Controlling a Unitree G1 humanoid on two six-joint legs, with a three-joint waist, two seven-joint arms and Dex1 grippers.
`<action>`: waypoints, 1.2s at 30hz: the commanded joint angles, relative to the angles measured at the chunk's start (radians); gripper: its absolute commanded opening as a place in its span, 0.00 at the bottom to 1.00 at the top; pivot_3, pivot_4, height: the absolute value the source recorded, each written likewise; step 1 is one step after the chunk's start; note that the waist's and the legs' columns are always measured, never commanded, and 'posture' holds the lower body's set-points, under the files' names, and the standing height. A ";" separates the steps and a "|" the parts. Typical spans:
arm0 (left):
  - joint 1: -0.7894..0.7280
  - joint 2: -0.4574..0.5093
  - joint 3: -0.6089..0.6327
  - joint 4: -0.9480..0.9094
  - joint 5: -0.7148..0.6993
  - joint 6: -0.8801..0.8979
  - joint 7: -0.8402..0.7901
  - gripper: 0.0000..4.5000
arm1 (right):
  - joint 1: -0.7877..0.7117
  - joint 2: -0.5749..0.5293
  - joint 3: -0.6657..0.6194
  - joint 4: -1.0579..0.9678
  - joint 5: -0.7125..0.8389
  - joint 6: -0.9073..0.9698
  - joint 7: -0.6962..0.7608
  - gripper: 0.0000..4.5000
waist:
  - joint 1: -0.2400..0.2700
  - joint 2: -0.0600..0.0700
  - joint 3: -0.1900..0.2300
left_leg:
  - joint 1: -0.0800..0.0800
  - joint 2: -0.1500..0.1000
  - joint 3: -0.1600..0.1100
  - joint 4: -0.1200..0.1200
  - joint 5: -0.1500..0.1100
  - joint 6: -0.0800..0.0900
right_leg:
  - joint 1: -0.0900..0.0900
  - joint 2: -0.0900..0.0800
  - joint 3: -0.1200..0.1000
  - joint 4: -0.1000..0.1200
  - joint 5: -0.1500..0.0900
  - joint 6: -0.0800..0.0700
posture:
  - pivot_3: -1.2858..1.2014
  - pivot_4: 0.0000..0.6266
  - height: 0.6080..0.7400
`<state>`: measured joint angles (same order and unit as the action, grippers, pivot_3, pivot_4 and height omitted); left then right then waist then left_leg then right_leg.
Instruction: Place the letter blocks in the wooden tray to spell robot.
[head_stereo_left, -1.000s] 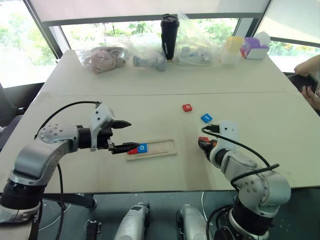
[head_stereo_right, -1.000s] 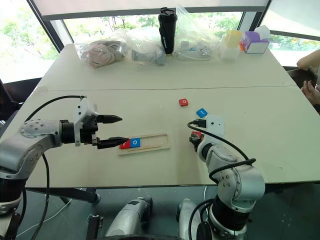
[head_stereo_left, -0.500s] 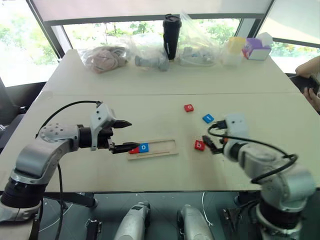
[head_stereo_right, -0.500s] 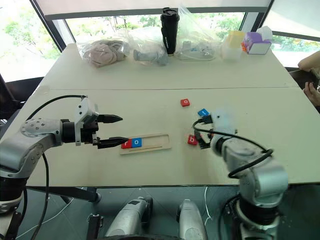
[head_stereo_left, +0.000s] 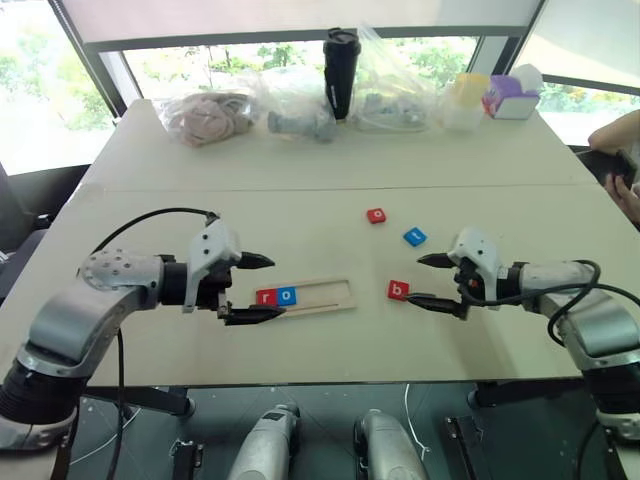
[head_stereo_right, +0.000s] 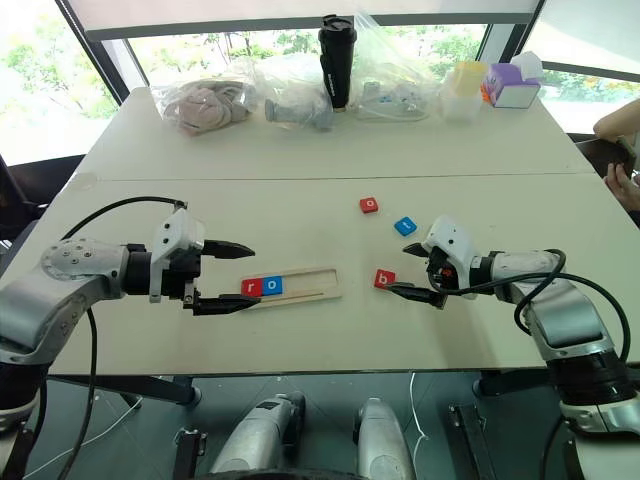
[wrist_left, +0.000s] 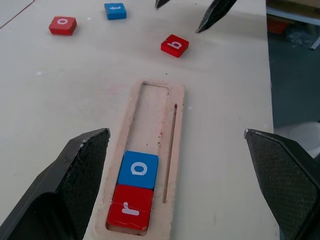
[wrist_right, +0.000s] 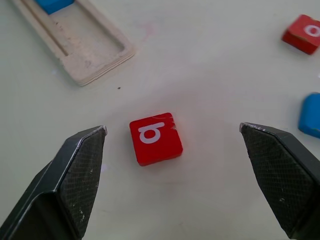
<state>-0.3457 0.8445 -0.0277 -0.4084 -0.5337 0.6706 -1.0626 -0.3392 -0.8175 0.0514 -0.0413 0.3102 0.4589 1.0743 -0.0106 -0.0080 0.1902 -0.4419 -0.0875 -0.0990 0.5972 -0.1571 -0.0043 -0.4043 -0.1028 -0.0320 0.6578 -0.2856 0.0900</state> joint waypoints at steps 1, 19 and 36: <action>0.012 -0.010 -0.005 -0.040 -0.002 0.004 0.026 1.00 | -0.034 0.019 0.019 0.052 -0.022 -0.067 0.030 0.99 | 0.001 0.000 0.000 | 0.000 0.000 0.000 0.000 0.000 0.000 | 0.000 0.000 0.000 0.000 0.000 0.000 | 0.52 0.24 1.00; 0.038 -0.010 0.021 -0.013 0.004 -0.010 0.078 1.00 | -0.021 0.069 0.032 0.097 -0.043 -0.085 0.017 0.01 | 0.001 0.000 0.000 | 0.000 0.000 0.000 0.000 0.000 0.000 | 0.000 0.000 0.000 0.000 0.000 0.000 | 0.52 0.24 1.00; 0.032 -0.019 0.008 0.011 0.024 -0.039 0.068 1.00 | -0.032 0.056 0.015 0.112 -0.012 -0.037 0.059 0.89 | 0.001 0.000 0.000 | 0.000 0.000 0.000 0.000 0.000 0.000 | 0.000 0.000 0.000 0.000 0.000 0.000 | 0.52 0.24 1.00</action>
<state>-0.3014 0.8233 -0.0312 -0.3874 -0.5105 0.6476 -0.9922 -0.3586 -0.7572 0.0703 0.0662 0.2975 0.4345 1.1212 -0.0097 -0.0080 0.1902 -0.4418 -0.0877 -0.0993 0.5974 -0.1571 -0.0045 -0.4042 -0.1024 -0.0315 0.6576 -0.2854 0.0900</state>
